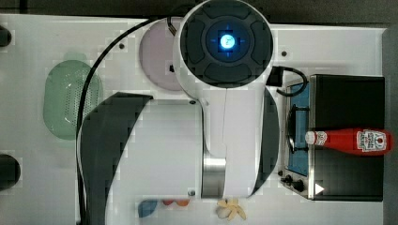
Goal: Pick Ketchup from oven and place it on table.
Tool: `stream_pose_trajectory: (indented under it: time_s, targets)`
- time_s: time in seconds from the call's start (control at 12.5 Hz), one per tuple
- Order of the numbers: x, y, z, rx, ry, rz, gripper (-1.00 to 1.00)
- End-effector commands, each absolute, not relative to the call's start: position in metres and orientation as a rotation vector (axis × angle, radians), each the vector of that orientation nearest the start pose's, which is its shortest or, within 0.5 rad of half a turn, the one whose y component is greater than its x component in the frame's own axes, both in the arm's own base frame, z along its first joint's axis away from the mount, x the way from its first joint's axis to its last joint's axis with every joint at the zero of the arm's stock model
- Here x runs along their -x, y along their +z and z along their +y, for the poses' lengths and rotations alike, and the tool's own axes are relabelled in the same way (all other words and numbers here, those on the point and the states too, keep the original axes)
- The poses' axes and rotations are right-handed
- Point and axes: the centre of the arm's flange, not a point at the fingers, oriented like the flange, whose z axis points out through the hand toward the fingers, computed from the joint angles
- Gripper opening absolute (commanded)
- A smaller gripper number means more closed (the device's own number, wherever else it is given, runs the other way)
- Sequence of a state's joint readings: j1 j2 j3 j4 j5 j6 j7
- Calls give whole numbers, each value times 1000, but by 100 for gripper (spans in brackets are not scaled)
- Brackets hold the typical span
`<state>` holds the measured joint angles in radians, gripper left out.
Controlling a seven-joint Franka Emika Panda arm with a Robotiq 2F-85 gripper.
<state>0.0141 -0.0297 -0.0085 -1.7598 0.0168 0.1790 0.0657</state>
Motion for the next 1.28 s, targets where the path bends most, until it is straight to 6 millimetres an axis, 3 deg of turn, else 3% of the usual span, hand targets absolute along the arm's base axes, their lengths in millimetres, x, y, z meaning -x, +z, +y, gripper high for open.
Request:
stream_pose_trajectory:
  time_s: [0.08, 0.24, 0.48, 0.64, 0.88, 1.28]
  targets:
    - [-421, 632, -21, 2857, 44, 1326, 58]
    - [-421, 632, -23, 2854, 44, 1331, 99]
    - [-421, 630, -49, 2809, 59, 1395, 100]
    - [-420, 624, -84, 2745, 90, 1480, 100]
    - [-425, 605, -151, 2612, 85, 1633, 100]
    - [-436, 556, -250, 2435, 28, 1863, 100]
